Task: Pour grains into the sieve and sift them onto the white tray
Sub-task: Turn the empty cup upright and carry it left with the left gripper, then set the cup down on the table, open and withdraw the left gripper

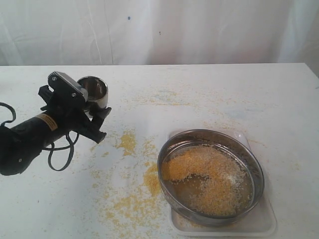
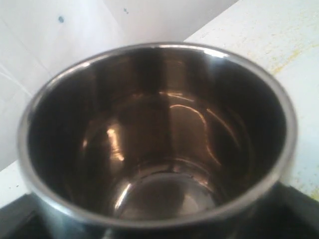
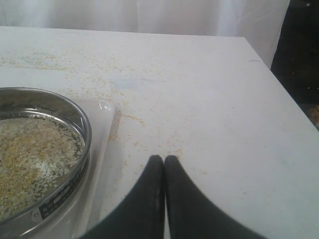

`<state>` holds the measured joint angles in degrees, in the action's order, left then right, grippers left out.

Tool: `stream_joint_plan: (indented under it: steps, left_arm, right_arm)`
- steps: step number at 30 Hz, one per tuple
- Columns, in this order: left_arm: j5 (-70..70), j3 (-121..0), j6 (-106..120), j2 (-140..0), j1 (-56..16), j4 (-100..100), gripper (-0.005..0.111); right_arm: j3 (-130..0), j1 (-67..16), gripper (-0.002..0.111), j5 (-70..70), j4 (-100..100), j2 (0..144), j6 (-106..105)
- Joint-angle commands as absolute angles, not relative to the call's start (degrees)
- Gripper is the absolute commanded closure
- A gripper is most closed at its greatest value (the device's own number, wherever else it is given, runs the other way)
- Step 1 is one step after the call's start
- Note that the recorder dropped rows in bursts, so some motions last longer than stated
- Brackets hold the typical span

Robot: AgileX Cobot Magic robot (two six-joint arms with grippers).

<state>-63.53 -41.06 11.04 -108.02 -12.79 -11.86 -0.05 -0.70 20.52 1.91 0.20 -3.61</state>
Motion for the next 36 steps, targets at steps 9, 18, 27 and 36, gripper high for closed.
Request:
stream_joint_plan:
  steps: [9, 18, 27, 36]
  left_arm:
    - [-70.0, -42.5, 0.0, -121.7, -8.7, -10.5, 0.107]
    - [-70.0, -44.1, 0.0, -122.6, -8.7, -15.1, 0.107]
    - [-70.0, -44.1, -0.4, -122.6, -8.7, -15.2, 0.097]
    - [-70.0, -44.1, -3.2, -122.6, -8.7, -12.7, 0.027]
  right_arm:
    - [0.0, -1.1, 0.108, 20.2, 2.0, 0.0, -4.1]
    - [0.0, -1.1, 0.108, 20.2, 2.0, 0.0, -4.1]
    - [0.0, -1.1, 0.108, 20.2, 2.0, 0.0, -4.1]
    - [0.0, -1.1, 0.108, 20.2, 2.1, 0.0, -4.1]
